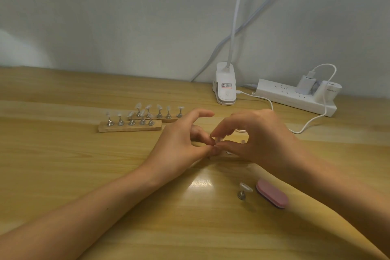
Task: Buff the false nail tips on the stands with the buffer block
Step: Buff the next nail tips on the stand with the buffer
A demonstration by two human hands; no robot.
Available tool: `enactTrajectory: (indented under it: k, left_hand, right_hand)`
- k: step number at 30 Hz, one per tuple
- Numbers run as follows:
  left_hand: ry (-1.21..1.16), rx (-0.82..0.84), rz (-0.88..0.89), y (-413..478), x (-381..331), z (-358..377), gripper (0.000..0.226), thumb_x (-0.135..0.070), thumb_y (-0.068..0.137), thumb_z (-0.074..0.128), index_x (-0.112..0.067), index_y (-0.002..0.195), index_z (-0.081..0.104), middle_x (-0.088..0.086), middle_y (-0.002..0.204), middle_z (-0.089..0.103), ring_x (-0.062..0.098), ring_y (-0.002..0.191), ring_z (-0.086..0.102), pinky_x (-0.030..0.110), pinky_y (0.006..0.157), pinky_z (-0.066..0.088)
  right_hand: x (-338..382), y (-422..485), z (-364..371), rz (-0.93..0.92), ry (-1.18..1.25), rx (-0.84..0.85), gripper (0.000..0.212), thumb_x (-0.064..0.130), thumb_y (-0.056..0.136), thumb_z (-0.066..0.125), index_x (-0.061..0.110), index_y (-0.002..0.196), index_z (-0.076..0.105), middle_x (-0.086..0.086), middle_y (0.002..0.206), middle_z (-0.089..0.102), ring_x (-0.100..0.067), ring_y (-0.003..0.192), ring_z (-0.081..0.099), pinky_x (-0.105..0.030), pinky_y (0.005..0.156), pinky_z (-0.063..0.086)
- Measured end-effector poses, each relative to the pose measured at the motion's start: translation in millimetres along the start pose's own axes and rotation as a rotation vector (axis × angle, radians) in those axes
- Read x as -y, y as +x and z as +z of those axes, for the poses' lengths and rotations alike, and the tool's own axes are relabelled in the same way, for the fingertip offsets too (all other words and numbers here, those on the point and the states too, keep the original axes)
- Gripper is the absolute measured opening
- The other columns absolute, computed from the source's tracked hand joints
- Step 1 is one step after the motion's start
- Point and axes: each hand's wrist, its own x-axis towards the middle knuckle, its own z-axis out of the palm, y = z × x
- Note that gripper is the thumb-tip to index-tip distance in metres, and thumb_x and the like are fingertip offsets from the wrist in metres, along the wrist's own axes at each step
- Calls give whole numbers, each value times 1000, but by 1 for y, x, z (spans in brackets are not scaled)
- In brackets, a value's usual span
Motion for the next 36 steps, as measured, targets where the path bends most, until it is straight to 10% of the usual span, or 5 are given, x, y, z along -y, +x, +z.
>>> enactTrajectory:
  k: [10, 15, 22, 36]
  left_hand:
    - [19, -2, -10, 0, 1, 0, 66, -24, 75, 86, -29, 132, 54, -15, 79, 76, -12, 89, 66, -3, 84, 38]
    - [21, -10, -25, -1, 0, 0, 66, -24, 76, 86, -29, 133, 54, -14, 80, 76, -11, 89, 67, 7, 89, 40]
    - [-7, 3, -29, -4, -4, 0, 66, -18, 76, 85, -29, 133, 53, -13, 78, 76, -8, 89, 69, 10, 92, 43]
    - [-11, 37, 3, -4, -2, -3, 58, -16, 78, 83, -26, 128, 57, -9, 83, 77, 0, 93, 71, 27, 99, 51]
  right_hand:
    - [3, -3, 0, 54, -13, -27, 11, 39, 74, 79, 34, 84, 80, 17, 81, 72, 1, 79, 62, -34, 75, 53]
    - [3, -4, 3, 57, -53, -30, 8, 36, 79, 80, 34, 86, 78, 20, 84, 73, 11, 72, 50, -16, 74, 37]
    - [0, -20, -13, 14, -79, -77, 47, 59, 82, 49, 34, 111, 76, 14, 106, 75, -9, 110, 64, -33, 100, 31]
    - [-2, -11, 8, -250, -286, -95, 17, 37, 78, 80, 28, 91, 75, 11, 99, 70, -23, 98, 64, -41, 94, 38]
